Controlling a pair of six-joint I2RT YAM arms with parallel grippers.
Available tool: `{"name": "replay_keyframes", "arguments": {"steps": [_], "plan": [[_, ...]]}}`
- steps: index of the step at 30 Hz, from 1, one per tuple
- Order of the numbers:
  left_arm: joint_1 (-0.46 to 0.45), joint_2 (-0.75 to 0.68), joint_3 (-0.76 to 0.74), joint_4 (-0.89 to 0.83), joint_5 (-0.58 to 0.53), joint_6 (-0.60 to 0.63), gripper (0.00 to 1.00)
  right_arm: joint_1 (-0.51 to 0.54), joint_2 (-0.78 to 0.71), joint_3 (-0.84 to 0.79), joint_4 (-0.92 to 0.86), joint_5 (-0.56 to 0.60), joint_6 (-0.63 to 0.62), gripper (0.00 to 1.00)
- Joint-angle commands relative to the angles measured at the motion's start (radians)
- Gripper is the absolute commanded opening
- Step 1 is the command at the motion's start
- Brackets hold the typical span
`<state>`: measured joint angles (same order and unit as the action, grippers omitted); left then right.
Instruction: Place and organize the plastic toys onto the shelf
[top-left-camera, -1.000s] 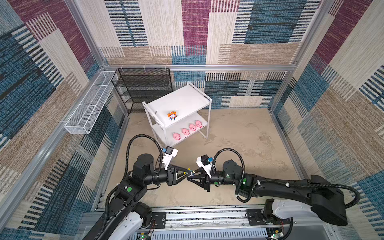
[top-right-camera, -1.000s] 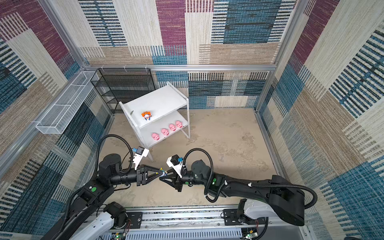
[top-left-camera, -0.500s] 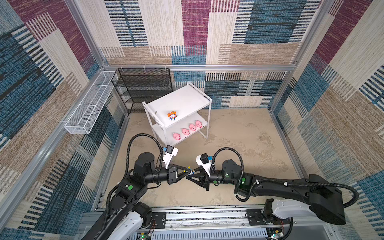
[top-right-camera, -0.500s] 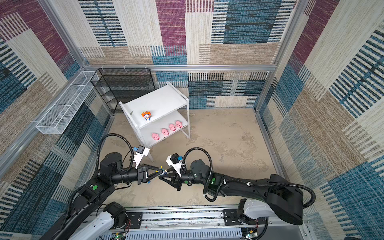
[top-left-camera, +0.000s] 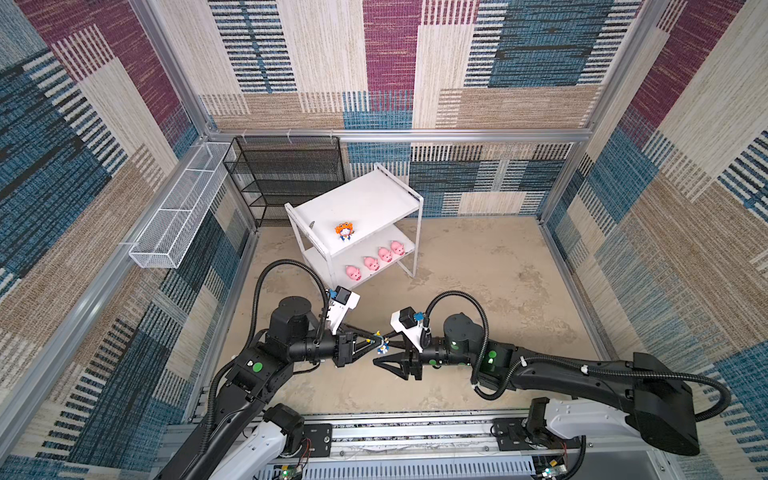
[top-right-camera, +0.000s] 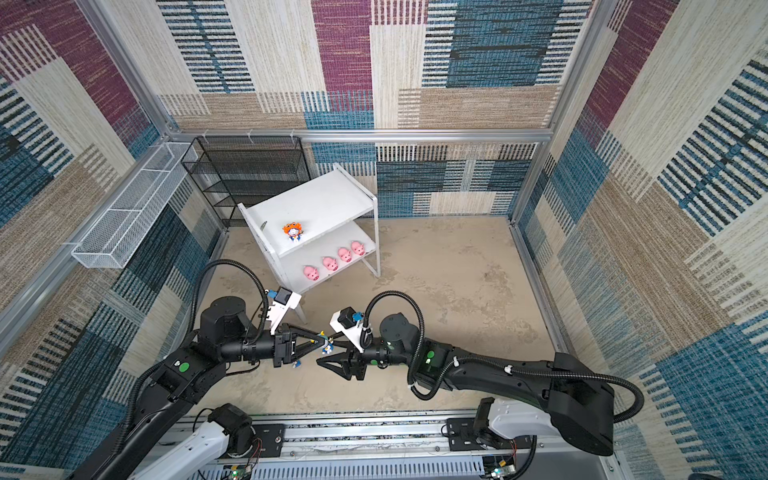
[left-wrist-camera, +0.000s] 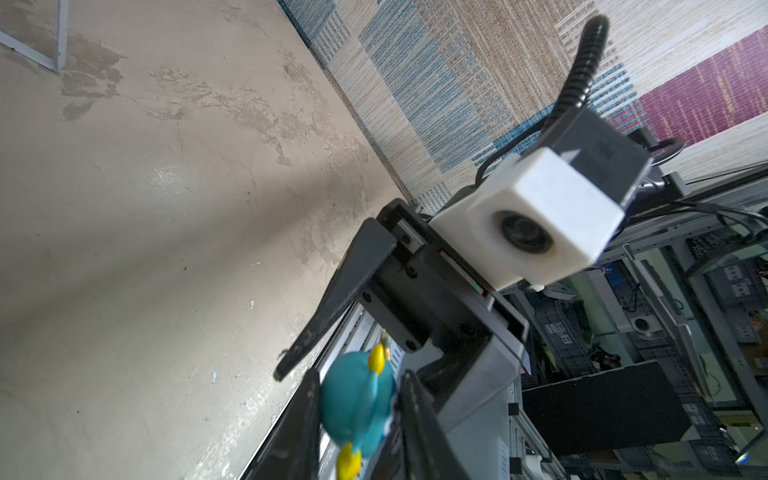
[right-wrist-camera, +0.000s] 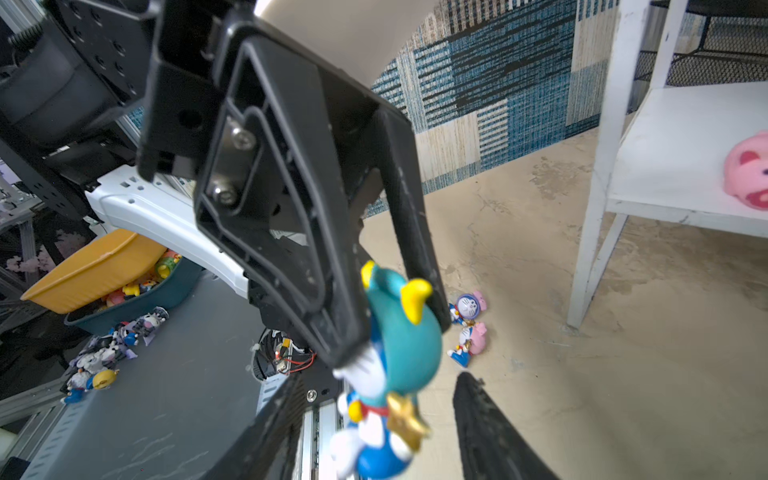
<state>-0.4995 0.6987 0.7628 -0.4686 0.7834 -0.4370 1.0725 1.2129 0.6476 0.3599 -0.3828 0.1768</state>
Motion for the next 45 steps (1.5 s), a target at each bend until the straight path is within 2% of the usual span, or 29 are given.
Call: {"name": "replay_keyframes", "arguments": {"steps": [1,8,16,22,31,39,45], "plan": [[0.0,0.006,0.034,-0.047,-0.023,0.076,0.16,-0.018,-0.034,-0.006,-0.082,-0.015,-0.036,0.69],[-0.001,0.058,0.157,-0.114,-0.071,0.131,0.16,-0.044,-0.114,-0.023,-0.166,0.011,-0.074,0.85],[0.0,0.223,0.484,-0.265,-0.193,0.272,0.15,-0.045,-0.208,-0.025,-0.258,0.093,-0.111,0.95],[0.0,0.399,0.766,-0.392,-0.322,0.393,0.14,-0.045,-0.253,-0.037,-0.28,0.119,-0.123,0.96],[-0.001,0.64,1.144,-0.568,-0.421,0.52,0.14,-0.045,-0.302,-0.054,-0.292,0.119,-0.14,0.97],[-0.001,0.772,1.319,-0.632,-0.514,0.585,0.13,-0.045,-0.314,0.029,-0.352,0.144,-0.2,1.0],[0.001,0.857,1.454,-0.678,-0.574,0.661,0.12,-0.045,-0.303,0.128,-0.412,0.258,-0.194,1.0]]}}
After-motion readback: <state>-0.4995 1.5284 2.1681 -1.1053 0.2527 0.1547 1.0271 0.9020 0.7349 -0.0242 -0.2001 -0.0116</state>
